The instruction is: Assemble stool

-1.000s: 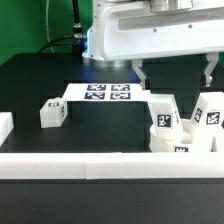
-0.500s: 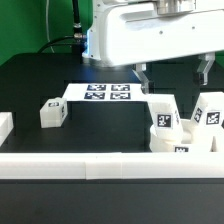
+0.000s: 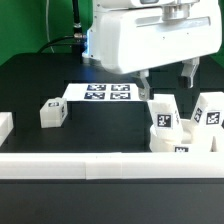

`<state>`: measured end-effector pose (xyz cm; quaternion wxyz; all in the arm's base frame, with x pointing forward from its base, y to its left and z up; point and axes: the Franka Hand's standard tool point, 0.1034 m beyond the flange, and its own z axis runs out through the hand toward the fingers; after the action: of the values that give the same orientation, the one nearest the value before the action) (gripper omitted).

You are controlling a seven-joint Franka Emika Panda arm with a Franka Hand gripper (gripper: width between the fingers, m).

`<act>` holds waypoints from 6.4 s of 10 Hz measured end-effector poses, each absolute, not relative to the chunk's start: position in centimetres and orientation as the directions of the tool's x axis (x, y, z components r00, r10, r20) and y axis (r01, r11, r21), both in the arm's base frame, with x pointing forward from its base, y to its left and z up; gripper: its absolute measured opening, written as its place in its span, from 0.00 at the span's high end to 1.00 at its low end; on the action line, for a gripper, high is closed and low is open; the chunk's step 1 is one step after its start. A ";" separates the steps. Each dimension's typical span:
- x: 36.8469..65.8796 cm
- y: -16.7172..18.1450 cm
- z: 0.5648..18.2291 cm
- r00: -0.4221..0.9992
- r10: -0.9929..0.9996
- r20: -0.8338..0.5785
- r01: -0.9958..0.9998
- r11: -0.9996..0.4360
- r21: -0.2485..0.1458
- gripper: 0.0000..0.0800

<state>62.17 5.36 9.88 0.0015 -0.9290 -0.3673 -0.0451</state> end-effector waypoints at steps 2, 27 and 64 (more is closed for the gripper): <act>62.2 5.4 9.1 0.600 0.798 0.063 0.797 -0.602 0.037 0.19; 62.0 8.7 8.2 0.973 -0.217 0.075 -0.217 -0.976 -0.007 0.58; 60.6 9.1 13.9 -0.444 -0.835 -0.326 -0.812 0.529 -0.246 0.19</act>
Offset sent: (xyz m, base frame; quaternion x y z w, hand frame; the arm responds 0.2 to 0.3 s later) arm 0.0000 0.0000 0.0000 0.0000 0.0000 -0.1938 0.9810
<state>60.58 9.06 13.86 0.2071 -0.4848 0.8493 -0.0266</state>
